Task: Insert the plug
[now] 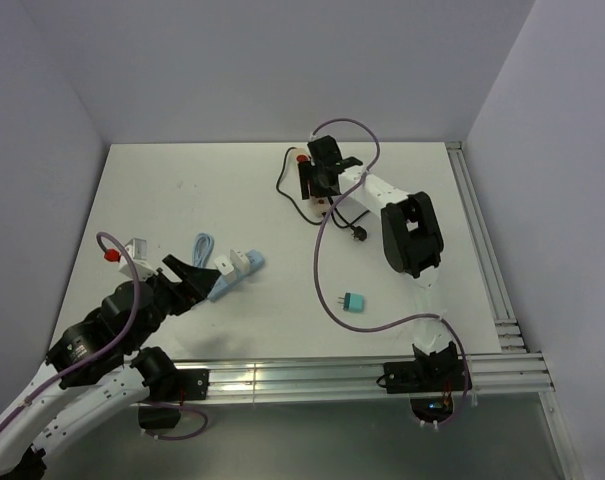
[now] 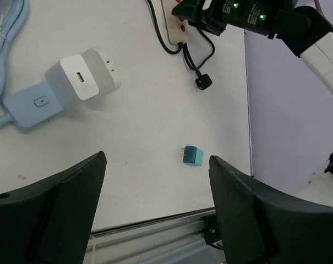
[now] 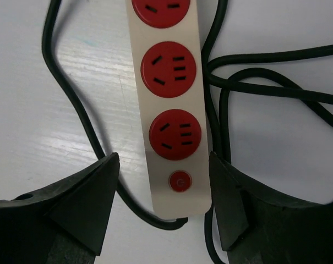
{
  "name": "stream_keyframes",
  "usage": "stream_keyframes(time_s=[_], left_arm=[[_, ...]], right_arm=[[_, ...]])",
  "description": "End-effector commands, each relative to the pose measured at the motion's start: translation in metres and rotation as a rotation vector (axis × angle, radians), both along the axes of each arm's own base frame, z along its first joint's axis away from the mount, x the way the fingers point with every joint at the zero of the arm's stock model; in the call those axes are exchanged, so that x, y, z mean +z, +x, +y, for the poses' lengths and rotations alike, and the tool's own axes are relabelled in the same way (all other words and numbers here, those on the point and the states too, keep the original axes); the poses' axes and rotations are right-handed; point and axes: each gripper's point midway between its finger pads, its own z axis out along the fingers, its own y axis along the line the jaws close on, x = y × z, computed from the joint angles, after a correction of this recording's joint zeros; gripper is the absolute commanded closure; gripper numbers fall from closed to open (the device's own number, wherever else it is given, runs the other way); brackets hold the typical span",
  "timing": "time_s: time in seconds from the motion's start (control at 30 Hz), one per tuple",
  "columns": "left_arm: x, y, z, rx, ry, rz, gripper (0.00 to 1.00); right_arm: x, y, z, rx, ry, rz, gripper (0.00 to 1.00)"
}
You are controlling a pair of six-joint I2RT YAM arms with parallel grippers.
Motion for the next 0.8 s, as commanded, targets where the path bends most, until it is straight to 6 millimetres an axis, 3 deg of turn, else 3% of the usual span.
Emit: stream_keyframes(time_s=[0.0, 0.17, 0.27, 0.3, 0.33, 0.37, 0.43, 0.47, 0.5, 0.57, 0.6, 0.63, 0.67, 0.73, 0.77], left_arm=[[0.021, 0.005, -0.009, -0.033, -0.013, -0.056, 0.19], [0.018, 0.008, -0.014, -0.043, 0.004, -0.056, 0.18], [0.017, 0.009, -0.014, -0.042, 0.01, -0.055, 0.18], [0.018, 0.01, -0.014, -0.04, 0.007, -0.059, 0.18], [0.017, 0.009, -0.014, -0.042, 0.007, -0.058, 0.18], [0.017, 0.009, -0.015, -0.045, 0.0, -0.061, 0.18], [0.015, 0.009, -0.015, -0.045, -0.005, -0.059, 0.18], [0.015, 0.008, -0.015, -0.046, -0.01, -0.06, 0.18], [0.014, 0.008, -0.017, -0.051, -0.016, -0.061, 0.18], [0.013, 0.008, -0.018, -0.057, -0.025, -0.062, 0.18], [0.012, 0.008, -0.021, -0.063, -0.031, -0.061, 0.18], [0.011, 0.008, -0.022, -0.069, -0.034, -0.061, 0.18], [0.011, 0.008, -0.023, -0.073, -0.035, -0.06, 0.18], [0.011, 0.008, -0.026, -0.085, -0.039, -0.06, 0.18], [0.01, 0.008, -0.027, -0.089, -0.036, -0.059, 0.18]], right_arm=[[-0.006, 0.005, 0.002, 0.049, -0.015, 0.017, 0.27], [-0.02, 0.005, 0.003, 0.061, -0.015, 0.024, 0.3], [-0.021, 0.0, 0.0, 0.05, -0.024, 0.026, 0.47], [-0.012, 0.0, 0.002, 0.051, -0.012, 0.005, 0.58], [-0.015, -0.006, -0.002, 0.041, -0.024, 0.014, 0.64], [-0.007, -0.008, -0.003, 0.021, -0.023, 0.004, 0.82], [-0.012, -0.022, -0.009, -0.013, -0.068, 0.029, 0.95], [-0.002, -0.028, -0.009, -0.044, -0.059, 0.017, 1.0], [-0.013, -0.044, -0.015, -0.061, -0.087, 0.05, 1.0], [0.0, -0.063, -0.007, -0.1, -0.085, 0.027, 1.0], [-0.01, -0.081, -0.009, -0.11, -0.104, 0.054, 1.0], [-0.011, -0.095, 0.0, -0.108, -0.11, 0.051, 1.0], [0.003, -0.102, 0.004, -0.134, -0.088, 0.021, 1.0], [-0.005, -0.128, 0.008, -0.125, -0.105, 0.036, 1.0], [0.004, -0.144, 0.022, -0.106, -0.089, 0.018, 1.0]])
